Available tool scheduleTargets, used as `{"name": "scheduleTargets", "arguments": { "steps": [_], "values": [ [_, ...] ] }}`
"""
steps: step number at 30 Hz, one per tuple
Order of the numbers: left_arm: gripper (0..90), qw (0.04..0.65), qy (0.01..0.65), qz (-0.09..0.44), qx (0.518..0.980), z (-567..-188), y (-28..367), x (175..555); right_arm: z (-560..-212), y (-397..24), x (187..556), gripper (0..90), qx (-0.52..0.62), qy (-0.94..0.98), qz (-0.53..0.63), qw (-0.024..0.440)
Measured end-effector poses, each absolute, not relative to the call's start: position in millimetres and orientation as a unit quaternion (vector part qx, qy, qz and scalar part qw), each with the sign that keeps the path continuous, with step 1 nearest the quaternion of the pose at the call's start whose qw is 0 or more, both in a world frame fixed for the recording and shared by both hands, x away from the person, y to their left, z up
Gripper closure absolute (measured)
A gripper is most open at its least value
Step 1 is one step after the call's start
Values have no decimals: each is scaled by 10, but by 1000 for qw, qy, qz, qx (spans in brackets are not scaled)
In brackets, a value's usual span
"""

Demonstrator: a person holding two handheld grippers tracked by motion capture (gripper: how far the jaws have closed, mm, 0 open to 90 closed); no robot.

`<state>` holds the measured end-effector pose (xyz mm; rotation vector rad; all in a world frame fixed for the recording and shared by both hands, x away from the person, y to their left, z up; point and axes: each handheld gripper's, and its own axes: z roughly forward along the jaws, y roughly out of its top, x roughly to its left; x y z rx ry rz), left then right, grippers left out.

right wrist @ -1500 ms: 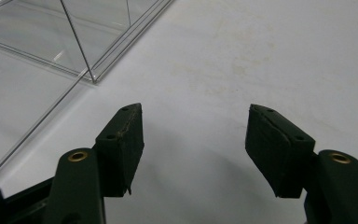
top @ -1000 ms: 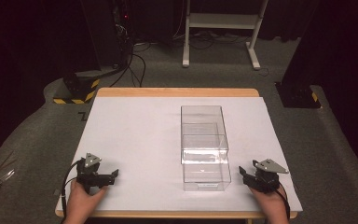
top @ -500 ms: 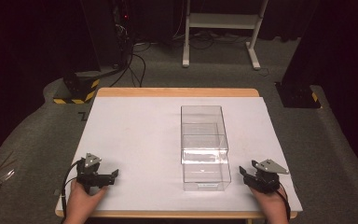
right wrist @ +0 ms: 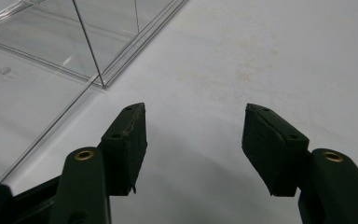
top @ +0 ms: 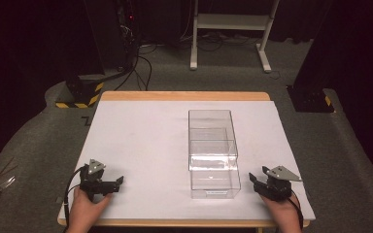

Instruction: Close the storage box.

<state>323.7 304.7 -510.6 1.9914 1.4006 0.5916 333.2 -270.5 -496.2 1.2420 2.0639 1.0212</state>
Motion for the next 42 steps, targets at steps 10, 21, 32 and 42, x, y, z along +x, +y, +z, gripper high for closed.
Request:
{"name": "scheduleTargets", "arguments": {
  "steps": [10,21,32,42],
  "values": [
    [8,313,531,224,755,-5106,3048,3237,-4886,-2685,3285,389,455,759,384,264],
    [8,313,531,224,755,-5106,3048,3237,-4798,-2662,3215,377,448,756,395,268],
    [8,313,531,224,755,-5107,3048,3237,-4710,-2631,3150,375,442,752,405,273],
    [8,313,531,224,755,-5106,3048,3237,-4629,-2619,3088,375,435,749,414,278]
  ]
}}
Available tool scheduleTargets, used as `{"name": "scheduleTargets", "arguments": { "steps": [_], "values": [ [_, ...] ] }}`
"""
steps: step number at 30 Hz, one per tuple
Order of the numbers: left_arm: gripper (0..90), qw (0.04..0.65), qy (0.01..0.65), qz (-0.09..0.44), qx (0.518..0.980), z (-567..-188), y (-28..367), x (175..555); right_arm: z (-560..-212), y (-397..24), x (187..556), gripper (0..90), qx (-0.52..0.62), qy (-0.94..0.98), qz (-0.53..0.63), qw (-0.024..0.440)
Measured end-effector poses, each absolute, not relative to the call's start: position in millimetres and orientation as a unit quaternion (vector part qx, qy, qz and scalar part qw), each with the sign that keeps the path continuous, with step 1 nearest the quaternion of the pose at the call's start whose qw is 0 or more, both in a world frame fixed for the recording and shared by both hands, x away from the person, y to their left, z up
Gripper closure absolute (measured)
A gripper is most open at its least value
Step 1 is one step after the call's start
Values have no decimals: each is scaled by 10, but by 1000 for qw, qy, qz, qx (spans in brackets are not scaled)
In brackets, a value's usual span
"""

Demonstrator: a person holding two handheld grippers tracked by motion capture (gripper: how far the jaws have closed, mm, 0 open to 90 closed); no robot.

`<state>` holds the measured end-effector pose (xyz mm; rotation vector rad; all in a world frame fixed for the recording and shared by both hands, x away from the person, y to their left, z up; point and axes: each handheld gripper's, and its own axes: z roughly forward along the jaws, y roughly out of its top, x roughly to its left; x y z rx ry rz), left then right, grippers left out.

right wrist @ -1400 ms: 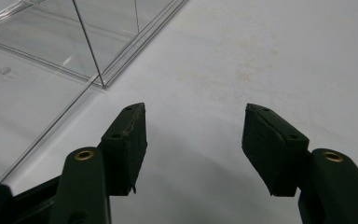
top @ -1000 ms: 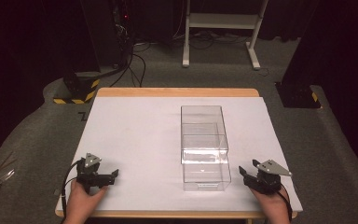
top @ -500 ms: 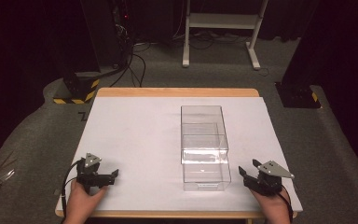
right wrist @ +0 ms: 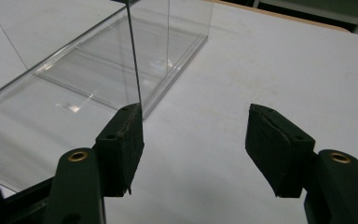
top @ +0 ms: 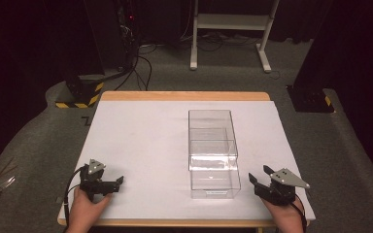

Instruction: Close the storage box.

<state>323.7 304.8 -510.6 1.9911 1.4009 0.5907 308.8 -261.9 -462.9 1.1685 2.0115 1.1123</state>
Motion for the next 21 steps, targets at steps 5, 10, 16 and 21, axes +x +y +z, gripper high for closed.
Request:
{"name": "scheduleTargets", "arguments": {
  "steps": [5,10,16,21],
  "values": [
    [8,313,531,224,755,-5107,3048,3237,-4594,-2602,3054,374,431,748,419,280],
    [8,313,531,224,755,-5106,3048,3237,-4558,-2590,3020,375,427,747,424,284],
    [8,313,531,224,755,-5106,3048,3237,-4491,-2561,2953,375,418,746,434,284],
    [8,313,531,224,755,-5107,3048,3237,-4425,-2527,2877,375,409,745,444,284]
  ]
}}
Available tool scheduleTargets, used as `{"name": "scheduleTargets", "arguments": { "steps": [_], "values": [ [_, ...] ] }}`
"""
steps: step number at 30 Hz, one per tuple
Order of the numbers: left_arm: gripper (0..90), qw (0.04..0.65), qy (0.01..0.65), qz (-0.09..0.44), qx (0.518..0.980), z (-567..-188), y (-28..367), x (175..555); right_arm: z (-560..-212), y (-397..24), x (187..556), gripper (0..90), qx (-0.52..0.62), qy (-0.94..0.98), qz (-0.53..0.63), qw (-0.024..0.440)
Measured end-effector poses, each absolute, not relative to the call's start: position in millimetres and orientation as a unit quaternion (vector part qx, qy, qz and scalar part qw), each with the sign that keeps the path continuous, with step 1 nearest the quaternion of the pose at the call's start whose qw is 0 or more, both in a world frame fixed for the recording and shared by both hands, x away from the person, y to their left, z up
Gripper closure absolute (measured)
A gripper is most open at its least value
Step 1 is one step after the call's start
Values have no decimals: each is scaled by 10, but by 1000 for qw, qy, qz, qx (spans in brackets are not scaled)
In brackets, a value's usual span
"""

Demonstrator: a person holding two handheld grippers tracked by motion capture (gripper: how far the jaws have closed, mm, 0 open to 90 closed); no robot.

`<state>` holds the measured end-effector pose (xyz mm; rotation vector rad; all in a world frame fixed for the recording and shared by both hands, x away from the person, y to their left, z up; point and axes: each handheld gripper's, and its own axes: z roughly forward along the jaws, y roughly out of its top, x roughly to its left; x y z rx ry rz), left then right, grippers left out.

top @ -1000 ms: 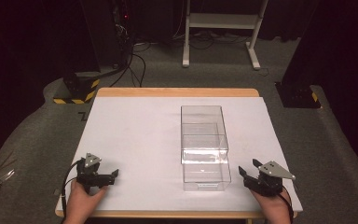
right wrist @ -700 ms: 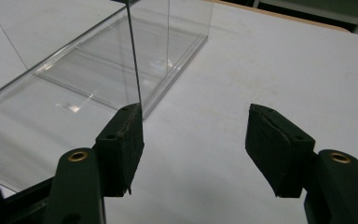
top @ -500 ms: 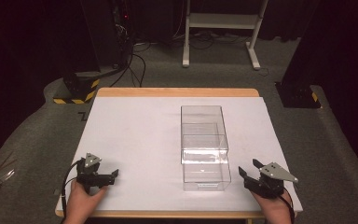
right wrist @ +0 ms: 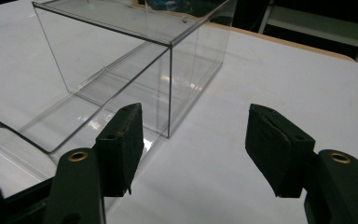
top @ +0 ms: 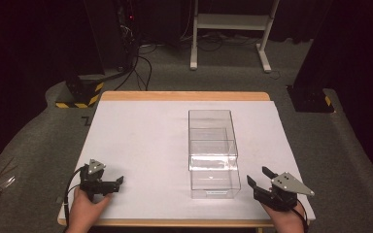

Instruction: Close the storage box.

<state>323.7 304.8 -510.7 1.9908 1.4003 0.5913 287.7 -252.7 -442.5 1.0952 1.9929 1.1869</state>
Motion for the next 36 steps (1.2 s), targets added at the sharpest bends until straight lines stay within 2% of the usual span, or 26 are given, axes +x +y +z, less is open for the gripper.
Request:
{"name": "scheduleTargets", "arguments": {
  "steps": [20,36],
  "values": [
    [8,313,531,224,755,-5106,3048,3237,-4328,-2408,2654,369,383,747,472,271],
    [8,313,531,224,755,-5106,3048,3237,-4466,-2252,2617,362,360,776,460,238]
  ]
}}
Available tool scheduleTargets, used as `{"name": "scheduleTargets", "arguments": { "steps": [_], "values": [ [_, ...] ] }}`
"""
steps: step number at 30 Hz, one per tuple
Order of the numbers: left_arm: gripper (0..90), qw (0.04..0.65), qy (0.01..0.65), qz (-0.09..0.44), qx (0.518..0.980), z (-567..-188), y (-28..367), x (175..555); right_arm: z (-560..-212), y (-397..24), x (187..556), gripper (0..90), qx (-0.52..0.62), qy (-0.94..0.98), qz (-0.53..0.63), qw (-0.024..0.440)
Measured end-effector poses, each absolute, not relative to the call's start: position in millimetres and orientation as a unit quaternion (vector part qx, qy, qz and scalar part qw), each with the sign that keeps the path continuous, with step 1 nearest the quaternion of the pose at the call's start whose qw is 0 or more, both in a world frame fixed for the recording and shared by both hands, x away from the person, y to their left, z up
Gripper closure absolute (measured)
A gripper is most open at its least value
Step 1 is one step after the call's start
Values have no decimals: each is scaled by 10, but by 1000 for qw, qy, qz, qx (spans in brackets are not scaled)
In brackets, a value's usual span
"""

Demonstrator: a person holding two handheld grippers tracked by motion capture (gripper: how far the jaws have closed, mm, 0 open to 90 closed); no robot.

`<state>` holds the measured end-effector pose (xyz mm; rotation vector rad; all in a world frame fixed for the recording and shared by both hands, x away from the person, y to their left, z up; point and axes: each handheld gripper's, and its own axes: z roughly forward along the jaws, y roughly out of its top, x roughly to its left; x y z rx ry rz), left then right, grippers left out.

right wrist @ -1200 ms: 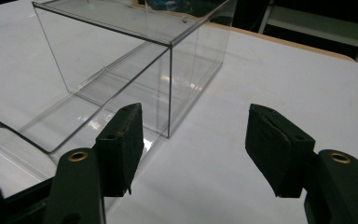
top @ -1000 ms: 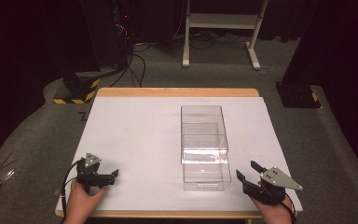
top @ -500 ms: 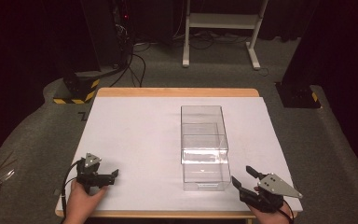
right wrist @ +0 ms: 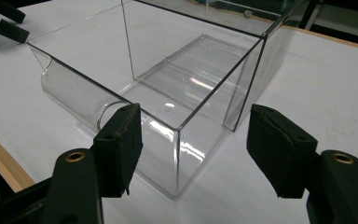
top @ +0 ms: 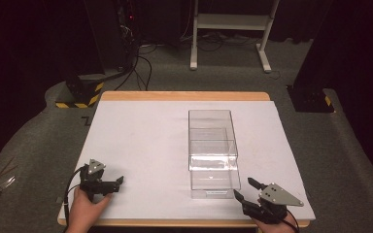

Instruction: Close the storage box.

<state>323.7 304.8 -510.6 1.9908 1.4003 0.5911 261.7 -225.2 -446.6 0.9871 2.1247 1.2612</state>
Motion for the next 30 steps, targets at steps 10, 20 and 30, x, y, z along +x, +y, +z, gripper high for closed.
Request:
{"name": "scheduleTargets", "arguments": {
  "steps": [10,20,30],
  "values": [
    [8,313,531,224,755,-5106,3049,3237,-4531,-2223,2645,362,359,785,450,231],
    [8,313,531,224,755,-5106,3049,3237,-4589,-2161,2672,359,357,791,442,226],
    [8,313,531,224,755,-5106,3048,3238,-4648,-2074,2715,343,350,802,431,218]
  ]
}}
